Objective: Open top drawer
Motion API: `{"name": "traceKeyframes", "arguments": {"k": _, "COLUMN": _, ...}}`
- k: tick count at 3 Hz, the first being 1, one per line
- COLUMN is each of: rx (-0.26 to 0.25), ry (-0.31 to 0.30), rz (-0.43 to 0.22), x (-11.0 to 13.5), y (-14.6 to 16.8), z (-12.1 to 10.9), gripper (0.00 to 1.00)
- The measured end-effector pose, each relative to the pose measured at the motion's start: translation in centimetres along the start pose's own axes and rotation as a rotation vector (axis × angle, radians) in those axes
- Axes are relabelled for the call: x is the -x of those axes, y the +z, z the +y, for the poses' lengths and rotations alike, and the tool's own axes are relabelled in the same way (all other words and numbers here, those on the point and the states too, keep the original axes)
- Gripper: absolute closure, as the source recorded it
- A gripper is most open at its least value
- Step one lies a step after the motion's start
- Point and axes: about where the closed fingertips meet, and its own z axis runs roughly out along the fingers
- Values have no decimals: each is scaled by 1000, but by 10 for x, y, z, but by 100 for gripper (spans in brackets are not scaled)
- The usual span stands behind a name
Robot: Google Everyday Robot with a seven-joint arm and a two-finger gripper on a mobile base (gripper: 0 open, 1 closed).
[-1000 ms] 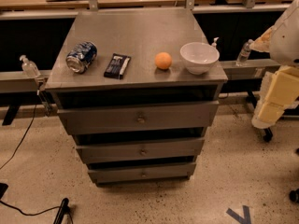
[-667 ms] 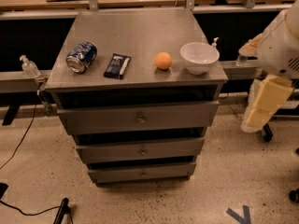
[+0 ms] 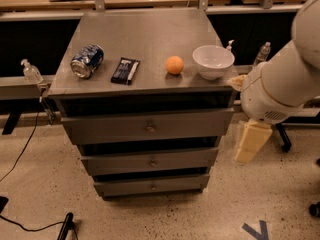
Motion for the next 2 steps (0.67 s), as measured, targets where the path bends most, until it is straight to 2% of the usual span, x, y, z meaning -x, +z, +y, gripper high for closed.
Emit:
{"name": "traceKeyframes", "arguments": {"k": 1, "rx": 12, "ry": -14, "rz": 91, "x": -6, "y": 15, "z": -5, "gripper": 0}}
{"name": "traceKeyframes", "arguments": {"k": 2, "rx": -15, "ry": -197, "rz": 227, "x": -48, "y": 58, "z": 7, "gripper": 0}}
